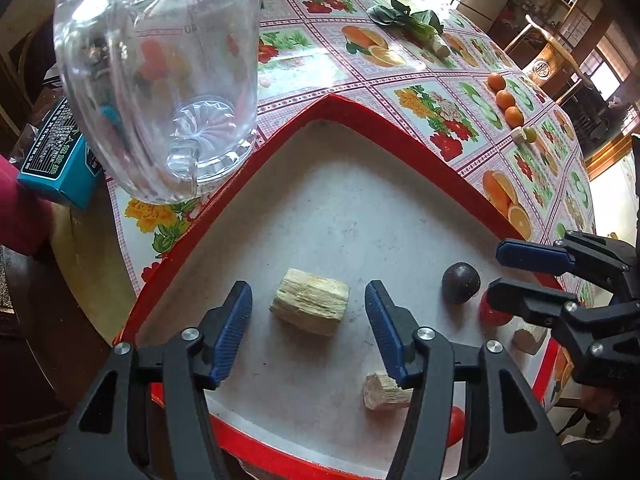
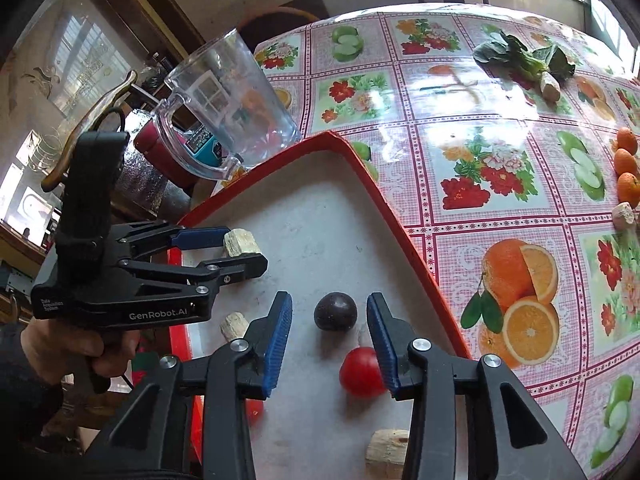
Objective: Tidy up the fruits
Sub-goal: 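Open the left tool over the tray while the right tool releases the plum, then move both tools back over the table toward the oranges and lime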
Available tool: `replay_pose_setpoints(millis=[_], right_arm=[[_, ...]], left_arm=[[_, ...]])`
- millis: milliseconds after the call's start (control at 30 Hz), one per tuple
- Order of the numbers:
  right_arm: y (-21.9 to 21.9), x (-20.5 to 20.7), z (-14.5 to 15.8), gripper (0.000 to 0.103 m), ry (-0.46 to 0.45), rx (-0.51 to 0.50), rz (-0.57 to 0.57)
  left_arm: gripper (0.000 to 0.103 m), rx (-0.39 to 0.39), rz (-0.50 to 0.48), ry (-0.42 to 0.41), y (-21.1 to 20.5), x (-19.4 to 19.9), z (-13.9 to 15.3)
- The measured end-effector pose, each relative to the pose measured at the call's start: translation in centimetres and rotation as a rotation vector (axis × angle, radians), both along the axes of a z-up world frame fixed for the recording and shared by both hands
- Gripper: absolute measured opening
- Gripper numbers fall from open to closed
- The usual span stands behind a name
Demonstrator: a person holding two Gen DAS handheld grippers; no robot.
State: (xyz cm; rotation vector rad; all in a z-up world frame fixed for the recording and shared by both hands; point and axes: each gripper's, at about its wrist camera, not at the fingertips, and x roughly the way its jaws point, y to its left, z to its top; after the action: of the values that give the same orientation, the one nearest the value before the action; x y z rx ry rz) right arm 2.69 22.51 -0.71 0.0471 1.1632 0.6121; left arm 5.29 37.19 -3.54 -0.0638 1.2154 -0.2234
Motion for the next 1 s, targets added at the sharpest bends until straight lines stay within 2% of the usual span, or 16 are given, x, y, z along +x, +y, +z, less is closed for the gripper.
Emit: replay_pose_setpoints(millis=[100, 267, 467, 700, 1000], right_arm=[[-1.2, 0.0, 1.3, 0.041, -0.024, 0.019, -0.035], [-5.2, 0.4, 3.1, 0.041, -0.058, 0.042, -0.139], [-10.8, 1.4, 3.2, 0.041, -0.055, 0.025, -0.274], [-16.0, 1.8, 2.8, 0.041, -0.054, 0.019, -0.37], [-21.1, 3.8, 2.6, 0.041, -0.078, -0.015, -0.403]], left_arm=[[0.058, -0.01, -0.009, -0.012, -0.2, -0.3, 0.7], [0.058, -0.032, -0.052, -0.071, -1.8, -0.1, 3.4], [0.058, -0.079, -0.113, -0.132, -5.1, 1.7, 6.3], [0.058, -0.099, -0.189, -0.146, -10.0, 3.6, 7.1], [0.058, -0.136, -0.252, -0.144, -16.5, 5.7, 7.5]])
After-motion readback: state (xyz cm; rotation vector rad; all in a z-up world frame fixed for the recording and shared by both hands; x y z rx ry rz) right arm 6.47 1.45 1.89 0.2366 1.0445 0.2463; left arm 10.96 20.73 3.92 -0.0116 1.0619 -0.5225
